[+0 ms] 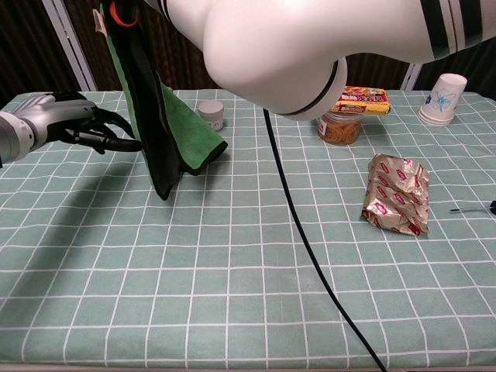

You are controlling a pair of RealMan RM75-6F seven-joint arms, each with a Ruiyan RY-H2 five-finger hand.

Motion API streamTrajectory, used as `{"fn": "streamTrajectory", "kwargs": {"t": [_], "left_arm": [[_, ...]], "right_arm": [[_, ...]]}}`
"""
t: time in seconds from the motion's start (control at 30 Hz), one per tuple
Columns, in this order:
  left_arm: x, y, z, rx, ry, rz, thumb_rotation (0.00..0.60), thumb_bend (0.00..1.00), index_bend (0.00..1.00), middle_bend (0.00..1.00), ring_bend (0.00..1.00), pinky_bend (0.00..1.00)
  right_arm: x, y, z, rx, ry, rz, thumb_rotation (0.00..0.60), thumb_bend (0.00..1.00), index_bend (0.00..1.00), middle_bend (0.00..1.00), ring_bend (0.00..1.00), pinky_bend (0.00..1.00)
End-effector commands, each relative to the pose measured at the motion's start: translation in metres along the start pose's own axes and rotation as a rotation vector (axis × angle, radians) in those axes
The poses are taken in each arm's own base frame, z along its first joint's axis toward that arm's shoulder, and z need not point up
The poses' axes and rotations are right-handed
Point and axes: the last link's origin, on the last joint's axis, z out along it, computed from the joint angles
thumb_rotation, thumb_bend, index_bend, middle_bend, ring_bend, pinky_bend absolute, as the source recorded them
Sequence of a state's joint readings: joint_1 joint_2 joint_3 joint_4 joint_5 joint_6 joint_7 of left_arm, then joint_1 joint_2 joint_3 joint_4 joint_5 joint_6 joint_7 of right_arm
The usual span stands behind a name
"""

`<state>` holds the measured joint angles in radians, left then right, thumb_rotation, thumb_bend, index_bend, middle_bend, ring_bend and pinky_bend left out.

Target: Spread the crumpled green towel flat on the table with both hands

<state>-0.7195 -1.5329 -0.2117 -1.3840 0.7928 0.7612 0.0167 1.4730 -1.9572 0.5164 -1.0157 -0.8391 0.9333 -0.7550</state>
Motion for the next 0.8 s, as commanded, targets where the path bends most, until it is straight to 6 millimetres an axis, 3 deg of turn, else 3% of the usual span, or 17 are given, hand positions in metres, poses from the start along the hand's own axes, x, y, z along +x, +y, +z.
{"fn": "streamTrajectory", "kwargs": {"t": [0.03, 0.23, 0.5, 0.8], "left_arm": [[0.004, 0.007, -0.008, -0.030, 0.006, -0.017, 0.264, 0.00, 0.32, 0.18, 0.16, 0.27], [0.006, 0.018, -0.016, -0.069, -0.001, -0.005, 0.245, 0.00, 0.32, 0.18, 0.16, 0.27], [-0.005, 0.025, -0.003, -0.036, 0.004, 0.053, 0.234, 0.00, 0.32, 0.18, 0.16, 0.27], [-0.013, 0.015, -0.002, 0.016, 0.014, 0.054, 0.323, 0.01, 0.33, 0.18, 0.16, 0.27]], "right_arm": [[-0.002, -0.002, 0.002, 0.002, -0.010, 0.000, 0.600, 0.51, 0.78, 0.27, 0.08, 0.00], [-0.006, -0.010, 0.004, 0.009, -0.017, 0.008, 0.600, 0.51, 0.77, 0.27, 0.08, 0.00], [-0.001, -0.012, 0.005, 0.011, -0.001, 0.017, 0.600, 0.52, 0.77, 0.27, 0.08, 0.00], [0.009, 0.002, -0.003, 0.003, 0.018, 0.046, 0.600, 0.52, 0.77, 0.27, 0.07, 0.00]]}}
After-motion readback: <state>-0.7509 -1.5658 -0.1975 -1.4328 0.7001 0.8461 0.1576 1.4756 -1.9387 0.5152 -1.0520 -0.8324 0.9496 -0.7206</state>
